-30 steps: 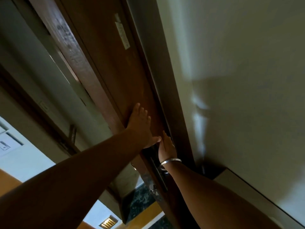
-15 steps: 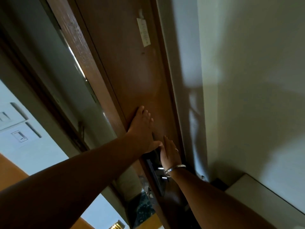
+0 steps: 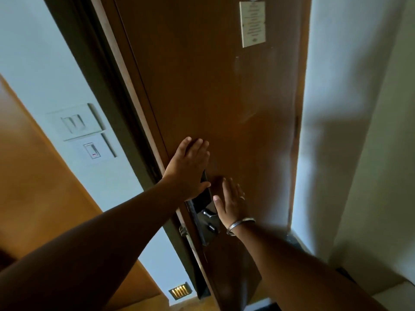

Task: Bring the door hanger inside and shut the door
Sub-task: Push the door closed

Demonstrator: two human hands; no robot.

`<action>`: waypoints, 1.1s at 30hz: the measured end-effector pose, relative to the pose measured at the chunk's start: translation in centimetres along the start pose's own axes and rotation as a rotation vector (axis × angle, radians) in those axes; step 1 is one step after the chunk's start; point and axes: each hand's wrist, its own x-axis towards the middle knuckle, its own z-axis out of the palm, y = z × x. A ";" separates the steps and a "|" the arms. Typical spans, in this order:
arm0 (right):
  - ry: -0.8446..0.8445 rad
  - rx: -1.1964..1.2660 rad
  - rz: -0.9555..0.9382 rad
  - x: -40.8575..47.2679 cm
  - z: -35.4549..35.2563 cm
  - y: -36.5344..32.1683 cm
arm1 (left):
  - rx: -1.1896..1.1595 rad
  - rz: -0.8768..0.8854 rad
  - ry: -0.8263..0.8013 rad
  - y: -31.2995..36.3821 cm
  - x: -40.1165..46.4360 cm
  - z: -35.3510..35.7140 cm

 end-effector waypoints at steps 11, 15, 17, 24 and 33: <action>0.007 -0.287 -0.383 18.4 2.3 -2.4 | -0.241 -0.409 0.025 -4.0 4.4 11.9; 0.071 -0.351 -0.549 25.3 2.3 -3.2 | -0.367 -0.629 0.043 -5.7 8.4 15.0; 0.107 -0.402 -0.585 27.8 2.2 -3.6 | -0.417 -0.716 0.035 -6.3 10.0 16.4; 0.138 -0.551 -0.715 34.8 2.3 -5.1 | -0.529 -0.835 -0.050 -8.3 14.7 21.0; 0.137 -0.647 -0.655 38.0 5.5 -4.9 | -0.662 -0.844 -0.113 -9.8 18.3 25.6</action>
